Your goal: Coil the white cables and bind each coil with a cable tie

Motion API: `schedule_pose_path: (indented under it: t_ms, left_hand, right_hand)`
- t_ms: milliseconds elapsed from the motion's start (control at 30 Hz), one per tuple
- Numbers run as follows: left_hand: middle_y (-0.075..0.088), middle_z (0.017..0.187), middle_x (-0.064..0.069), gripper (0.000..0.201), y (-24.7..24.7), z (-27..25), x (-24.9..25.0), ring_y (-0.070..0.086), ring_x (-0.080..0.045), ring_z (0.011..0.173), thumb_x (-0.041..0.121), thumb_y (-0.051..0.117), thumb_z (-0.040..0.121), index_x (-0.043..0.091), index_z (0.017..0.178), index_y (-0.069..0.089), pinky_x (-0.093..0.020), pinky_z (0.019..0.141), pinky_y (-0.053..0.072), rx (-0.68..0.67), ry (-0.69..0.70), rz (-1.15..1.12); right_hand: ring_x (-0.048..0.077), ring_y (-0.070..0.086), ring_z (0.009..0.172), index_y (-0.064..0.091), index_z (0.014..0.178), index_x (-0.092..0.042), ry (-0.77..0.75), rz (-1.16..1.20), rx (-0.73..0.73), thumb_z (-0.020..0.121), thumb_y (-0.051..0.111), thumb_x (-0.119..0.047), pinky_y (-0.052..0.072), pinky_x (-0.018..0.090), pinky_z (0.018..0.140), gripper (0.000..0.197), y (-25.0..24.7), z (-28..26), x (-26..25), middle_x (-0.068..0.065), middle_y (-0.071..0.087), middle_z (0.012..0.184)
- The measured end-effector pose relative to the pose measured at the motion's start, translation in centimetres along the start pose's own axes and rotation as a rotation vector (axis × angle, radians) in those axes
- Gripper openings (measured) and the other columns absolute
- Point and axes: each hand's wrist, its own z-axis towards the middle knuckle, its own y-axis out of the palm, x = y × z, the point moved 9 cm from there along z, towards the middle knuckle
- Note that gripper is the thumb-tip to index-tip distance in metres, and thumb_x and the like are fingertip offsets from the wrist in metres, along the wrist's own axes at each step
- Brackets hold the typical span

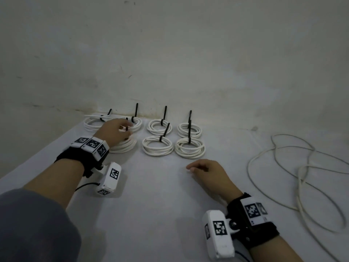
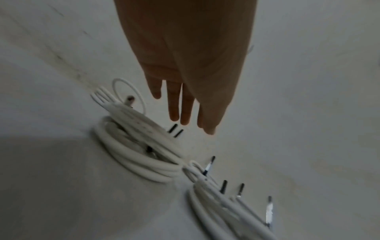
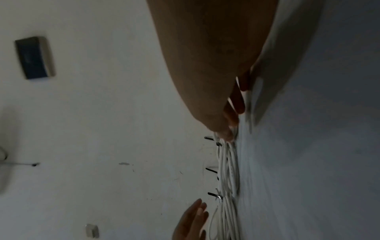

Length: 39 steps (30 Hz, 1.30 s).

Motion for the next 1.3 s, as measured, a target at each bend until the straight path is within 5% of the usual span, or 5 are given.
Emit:
schedule_pose_path:
  t_ms: [333, 567, 767, 1067, 1300]
  left_hand:
    - [0.070, 0.080, 0.004, 0.012, 4.8, -4.0, 19.1, 0.063, -0.009, 0.074, 0.012, 0.062, 0.089, 0.020, 0.085, 0.071, -0.012, 0.066, 0.045, -0.188, 0.420, -0.209]
    - [0.069, 0.090, 0.008, 0.012, 12.3, -9.3, 31.8, 0.063, -0.009, 0.084, 0.022, 0.058, 0.092, 0.025, 0.090, 0.070, -0.027, 0.080, 0.051, -0.506, 0.662, -0.169]
    - [0.066, 0.094, 0.010, 0.013, 17.3, -13.5, 37.7, 0.056, 0.000, 0.080, 0.029, 0.055, 0.093, 0.027, 0.096, 0.067, -0.018, 0.072, 0.041, -0.684, 0.734, -0.123]
    - [0.069, 0.090, -0.003, 0.051, 21.8, -17.2, 36.2, 0.064, -0.015, 0.072, 0.050, 0.038, 0.098, 0.006, 0.106, 0.064, -0.027, 0.071, 0.051, -1.027, 0.376, 0.011]
    - [0.070, 0.068, -0.002, 0.018, 17.4, -14.1, 33.5, 0.063, -0.006, 0.052, 0.019, 0.059, 0.093, 0.002, 0.090, 0.065, -0.020, 0.056, 0.054, -0.731, 0.040, -0.665]
  right_hand:
    - [0.012, 0.066, 0.083, 0.071, 0.082, -0.020, 0.009, 0.202, 0.206, 0.093, 0.057, -0.011, 0.049, 0.027, 0.077, 0.020, -11.5, -4.6, -4.6, -0.001, 0.071, 0.088]
    - [0.006, 0.060, 0.072, 0.068, 0.080, -0.016, 0.249, -0.508, 0.091, 0.088, 0.065, -0.021, 0.043, 0.008, 0.063, 0.010, -19.8, -12.9, 0.0, -0.006, 0.066, 0.077]
    - [0.015, 0.048, 0.089, 0.053, 0.092, -0.020, 0.576, -0.956, -0.296, 0.086, 0.066, -0.033, 0.038, 0.023, 0.072, 0.020, -20.9, -20.0, 6.1, -0.004, 0.050, 0.096]
    - [0.015, 0.046, 0.078, 0.054, 0.089, -0.012, 0.342, -0.852, -0.219, 0.092, 0.055, -0.019, 0.035, 0.022, 0.066, 0.008, -18.7, -19.0, 2.8, 0.002, 0.056, 0.091]
    - [0.005, 0.051, 0.069, 0.055, 0.084, -0.019, 0.101, -0.541, 0.053, 0.090, 0.062, -0.024, 0.042, 0.017, 0.065, 0.010, -15.6, -15.6, -2.0, -0.006, 0.059, 0.079]
